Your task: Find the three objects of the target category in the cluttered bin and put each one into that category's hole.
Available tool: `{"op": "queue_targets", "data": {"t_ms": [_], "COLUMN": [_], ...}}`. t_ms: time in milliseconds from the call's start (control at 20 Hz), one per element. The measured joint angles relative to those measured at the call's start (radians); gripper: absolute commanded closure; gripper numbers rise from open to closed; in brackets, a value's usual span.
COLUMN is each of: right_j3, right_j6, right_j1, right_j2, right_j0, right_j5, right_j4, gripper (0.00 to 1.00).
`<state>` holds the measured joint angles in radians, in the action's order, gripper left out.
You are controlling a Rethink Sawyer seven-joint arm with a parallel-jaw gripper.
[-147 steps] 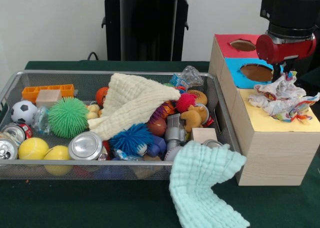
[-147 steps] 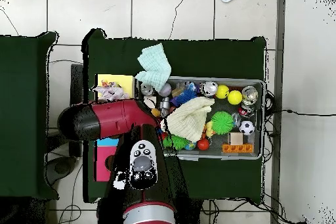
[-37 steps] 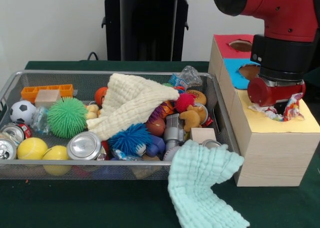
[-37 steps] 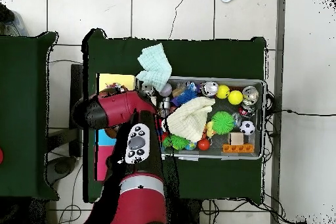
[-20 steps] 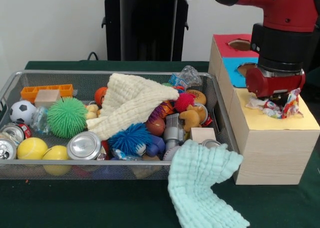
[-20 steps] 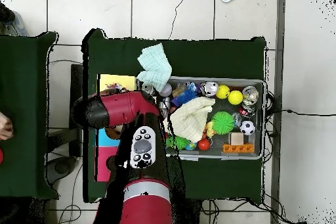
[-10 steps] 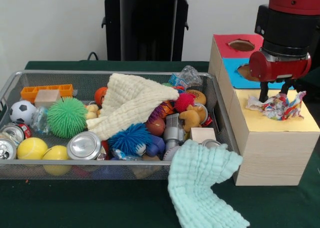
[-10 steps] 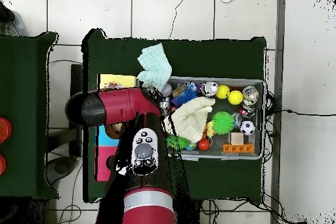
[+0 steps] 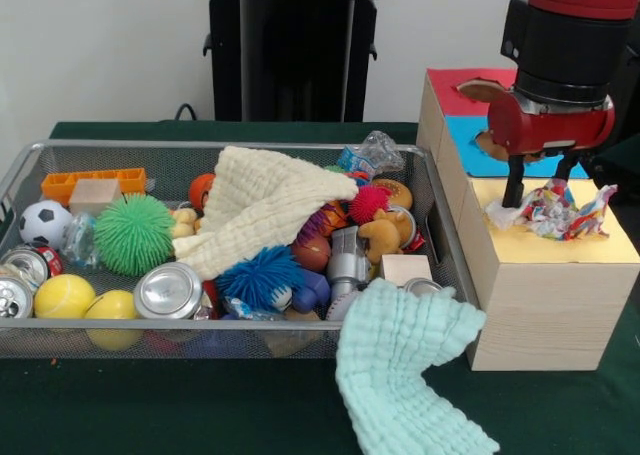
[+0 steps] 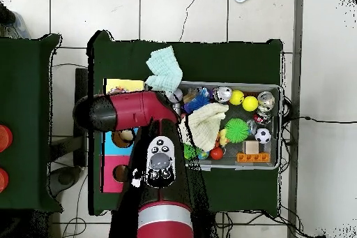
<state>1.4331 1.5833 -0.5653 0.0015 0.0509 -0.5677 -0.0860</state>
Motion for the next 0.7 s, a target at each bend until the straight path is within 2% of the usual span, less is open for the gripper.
{"op": "queue_targets", "data": {"t_ms": [400,700], "right_j3": [0.000,0.004], "right_j6": [0.000,0.000], "right_j1": [-0.003,-0.017], "right_j2": [0.001,0.014], "right_j0": [-0.003,-0.020], "right_j5": [-0.003,-0.047], "right_j4": [0.000,0.012], "gripper": [0.00,0.00]}}
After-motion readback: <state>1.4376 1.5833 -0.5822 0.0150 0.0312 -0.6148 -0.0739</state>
